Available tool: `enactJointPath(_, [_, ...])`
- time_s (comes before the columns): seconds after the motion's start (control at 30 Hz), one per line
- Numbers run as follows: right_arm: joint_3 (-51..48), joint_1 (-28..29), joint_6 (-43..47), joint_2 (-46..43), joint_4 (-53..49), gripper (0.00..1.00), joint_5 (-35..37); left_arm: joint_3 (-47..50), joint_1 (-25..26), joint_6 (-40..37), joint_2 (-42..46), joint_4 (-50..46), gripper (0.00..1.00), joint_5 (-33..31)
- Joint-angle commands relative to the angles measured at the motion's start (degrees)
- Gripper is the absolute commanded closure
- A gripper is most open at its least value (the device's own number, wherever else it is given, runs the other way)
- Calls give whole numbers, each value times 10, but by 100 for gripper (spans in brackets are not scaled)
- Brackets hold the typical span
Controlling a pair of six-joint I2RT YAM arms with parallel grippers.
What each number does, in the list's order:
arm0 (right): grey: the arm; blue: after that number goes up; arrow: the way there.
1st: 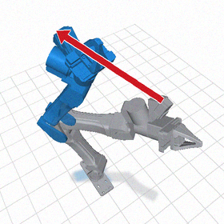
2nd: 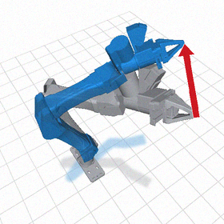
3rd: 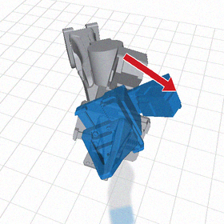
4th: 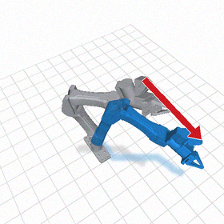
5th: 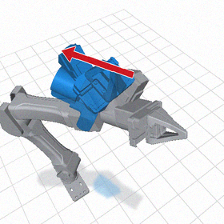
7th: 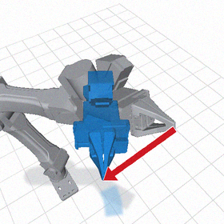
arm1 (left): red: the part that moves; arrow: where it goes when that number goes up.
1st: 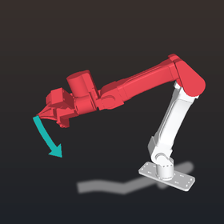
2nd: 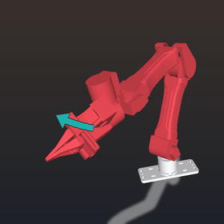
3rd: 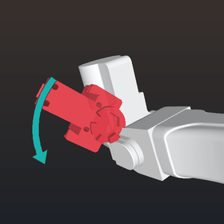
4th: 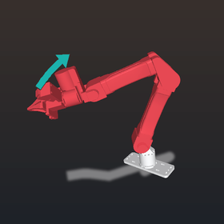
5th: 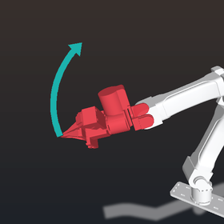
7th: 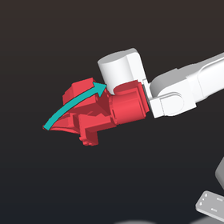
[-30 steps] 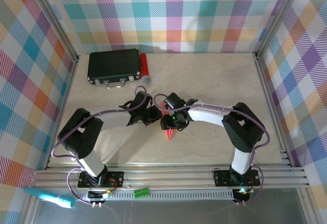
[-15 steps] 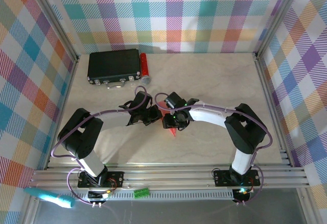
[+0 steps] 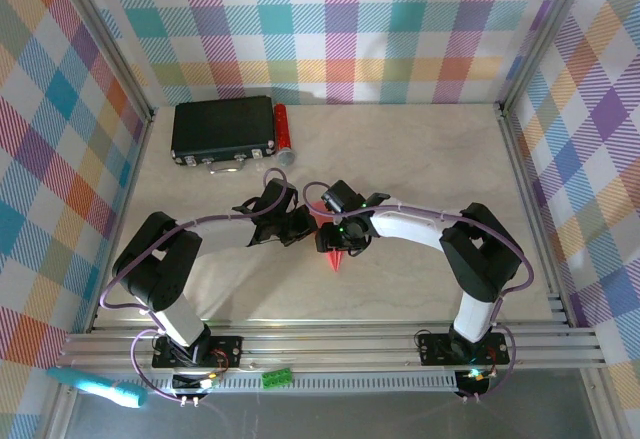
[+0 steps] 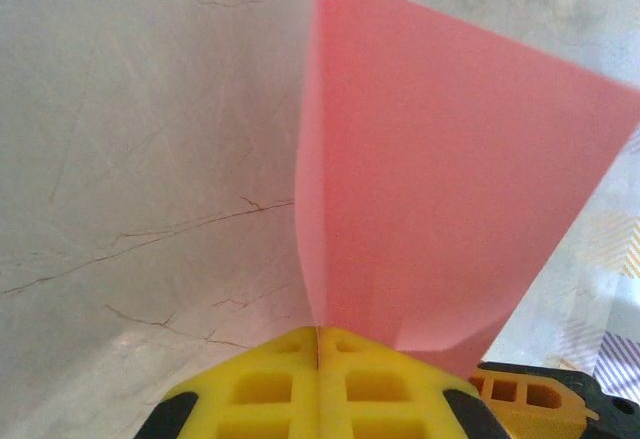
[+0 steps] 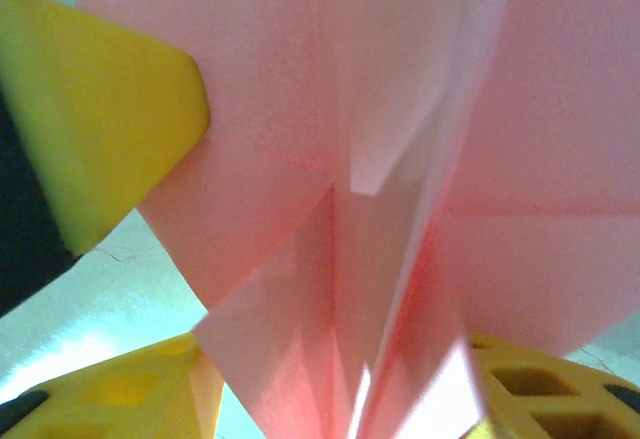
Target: Fold a paper plane with a square sheet of paper (pick it up from the middle)
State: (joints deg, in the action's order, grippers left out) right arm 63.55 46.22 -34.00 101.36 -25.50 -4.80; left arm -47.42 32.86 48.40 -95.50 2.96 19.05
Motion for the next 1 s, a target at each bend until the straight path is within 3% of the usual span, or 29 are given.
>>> enactJointPath(0.0, [-10, 2, 2, -9, 9, 43, -13, -9, -3, -7, 9, -16, 98, 9])
enactJointPath(0.37, [-9, 2, -8, -2, 6, 48, -2, -7, -3, -6, 14, -19, 98, 9])
enactJointPath(0.73, [3, 2, -22, 8, -19, 65, 28, -8, -3, -8, 18, -23, 98, 9])
enactJointPath(0.97, [14, 2, -40, 21, -25, 63, 20, -8, -3, -9, 19, -25, 97, 6])
